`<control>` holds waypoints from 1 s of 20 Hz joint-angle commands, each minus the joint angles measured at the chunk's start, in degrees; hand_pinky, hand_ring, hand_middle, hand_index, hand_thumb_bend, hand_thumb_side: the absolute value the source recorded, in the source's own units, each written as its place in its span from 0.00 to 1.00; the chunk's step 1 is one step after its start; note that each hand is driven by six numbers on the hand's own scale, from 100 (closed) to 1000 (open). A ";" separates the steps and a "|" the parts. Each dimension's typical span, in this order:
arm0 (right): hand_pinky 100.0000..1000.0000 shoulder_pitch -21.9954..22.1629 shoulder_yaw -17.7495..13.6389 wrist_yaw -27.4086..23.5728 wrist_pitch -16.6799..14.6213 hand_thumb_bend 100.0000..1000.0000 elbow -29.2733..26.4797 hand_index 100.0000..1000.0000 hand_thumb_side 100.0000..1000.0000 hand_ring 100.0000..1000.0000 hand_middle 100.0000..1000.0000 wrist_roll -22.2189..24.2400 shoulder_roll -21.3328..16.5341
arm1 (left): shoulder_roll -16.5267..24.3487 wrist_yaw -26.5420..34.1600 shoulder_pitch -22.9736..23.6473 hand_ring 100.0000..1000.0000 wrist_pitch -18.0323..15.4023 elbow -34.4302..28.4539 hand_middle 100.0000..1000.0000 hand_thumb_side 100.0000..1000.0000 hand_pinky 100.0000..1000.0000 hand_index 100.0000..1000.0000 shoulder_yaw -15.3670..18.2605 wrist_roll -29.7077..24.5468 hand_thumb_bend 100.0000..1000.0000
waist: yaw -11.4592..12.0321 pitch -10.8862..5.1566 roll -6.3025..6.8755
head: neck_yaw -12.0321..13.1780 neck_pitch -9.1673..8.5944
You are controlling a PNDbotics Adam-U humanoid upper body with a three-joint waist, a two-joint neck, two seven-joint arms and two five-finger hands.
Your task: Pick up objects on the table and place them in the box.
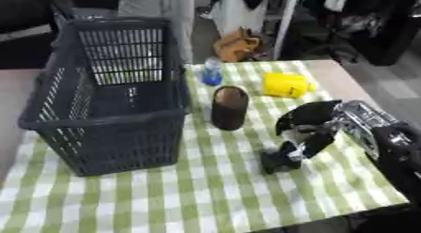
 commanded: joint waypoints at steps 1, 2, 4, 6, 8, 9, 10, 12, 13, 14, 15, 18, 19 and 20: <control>0.84 -0.41 -0.27 -1.05 -11.80 0.43 -1.57 0.86 0.97 0.86 0.82 12.35 -2.72 | 1.41 -0.01 -0.43 0.77 -0.07 -0.69 0.71 0.93 0.32 0.78 0.22 0.00 0.38 | -0.06 -0.59 -0.35 | 0.13 0.28; 0.84 -0.34 -0.27 -1.16 -11.80 0.43 -1.65 0.86 0.97 0.86 0.82 12.52 -2.72 | 1.41 -0.01 -0.44 0.77 -0.07 -0.69 0.71 0.93 0.32 0.78 0.22 0.00 0.38 | -0.06 -0.58 -0.35 | 0.12 0.28; 0.84 -0.25 -0.32 -1.34 -11.80 0.43 -1.73 0.86 0.97 0.86 0.82 12.81 -2.70 | 1.40 0.00 -0.45 0.77 -0.07 -0.69 0.71 0.93 0.32 0.78 0.22 -0.01 0.38 | -0.06 -0.57 -0.33 | 0.12 0.28; 0.84 -0.20 -0.33 -1.47 -11.80 0.43 -1.75 0.86 0.97 0.86 0.82 13.05 -2.67 | 1.39 0.02 -0.45 0.77 -0.07 -0.69 0.71 0.93 0.32 0.78 0.21 -0.02 0.38 | -0.07 -0.55 -0.33 | 0.12 0.28; 0.84 -0.11 -0.28 -1.60 -11.80 0.43 -1.73 0.86 0.97 0.86 0.82 13.28 -2.57 | 1.39 0.03 -0.45 0.77 -0.07 -0.69 0.71 0.93 0.32 0.78 0.19 -0.05 0.38 | -0.06 -0.54 -0.32 | 0.10 0.28; 0.84 -0.08 -0.24 -1.67 -11.80 0.43 -1.70 0.86 0.97 0.86 0.82 13.43 -2.50 | 1.38 0.03 -0.46 0.77 -0.07 -0.69 0.71 0.93 0.32 0.78 0.18 -0.05 0.38 | -0.05 -0.54 -0.32 | 0.09 0.28; 0.84 -0.06 -0.22 -1.75 -11.80 0.43 -1.68 0.86 0.97 0.85 0.82 13.56 -2.42 | 1.37 0.03 -0.47 0.77 -0.07 -0.69 0.71 0.93 0.32 0.78 0.17 -0.05 0.38 | -0.04 -0.54 -0.32 | 0.10 0.28; 0.84 -0.07 -0.23 -1.89 -11.80 0.43 -1.65 0.86 0.97 0.85 0.82 13.78 -2.26 | 1.35 0.04 -0.48 0.77 -0.08 -0.69 0.71 0.93 0.32 0.78 0.16 -0.06 0.38 | -0.03 -0.54 -0.32 | 0.10 0.28; 0.84 -0.09 -0.22 -1.93 -11.80 0.43 -1.64 0.86 0.97 0.85 0.82 13.88 -2.15 | 1.34 0.04 -0.49 0.77 -0.09 -0.70 0.71 0.93 0.32 0.78 0.15 -0.08 0.38 | -0.02 -0.55 -0.32 | 0.09 0.28; 0.84 -0.09 -0.19 -1.96 -11.80 0.44 -1.62 0.85 0.98 0.85 0.82 14.00 -2.03 | 1.33 0.04 -0.51 0.77 -0.10 -0.70 0.71 0.93 0.32 0.78 0.14 -0.09 0.39 | 0.00 -0.55 -0.31 | 0.08 0.28; 0.84 -0.09 -0.13 -1.99 -11.80 0.44 -1.59 0.85 0.98 0.85 0.82 14.13 -1.90 | 1.31 0.05 -0.52 0.77 -0.10 -0.70 0.71 0.93 0.32 0.78 0.13 -0.10 0.39 | 0.01 -0.54 -0.31 | 0.06 0.28; 0.83 -0.01 0.06 -2.07 -11.80 0.44 -1.44 0.85 0.98 0.85 0.82 14.58 -1.53 | 1.28 0.07 -0.54 0.77 -0.11 -0.69 0.71 0.93 0.32 0.78 0.11 -0.12 0.38 | 0.04 -0.51 -0.31 | 0.03 0.28; 0.83 0.01 0.22 -2.04 -11.80 0.44 -1.38 0.85 0.98 0.85 0.82 14.80 -1.27 | 1.26 0.07 -0.54 0.77 -0.11 -0.68 0.71 0.93 0.32 0.78 0.09 -0.14 0.38 | 0.05 -0.49 -0.31 | -0.01 0.28; 0.83 0.03 0.32 -2.00 -11.80 0.44 -1.32 0.85 0.98 0.85 0.81 14.98 -1.05 | 1.24 0.10 -0.55 0.77 -0.12 -0.67 0.71 0.93 0.32 0.78 0.07 -0.16 0.38 | 0.05 -0.48 -0.30 | -0.02 0.28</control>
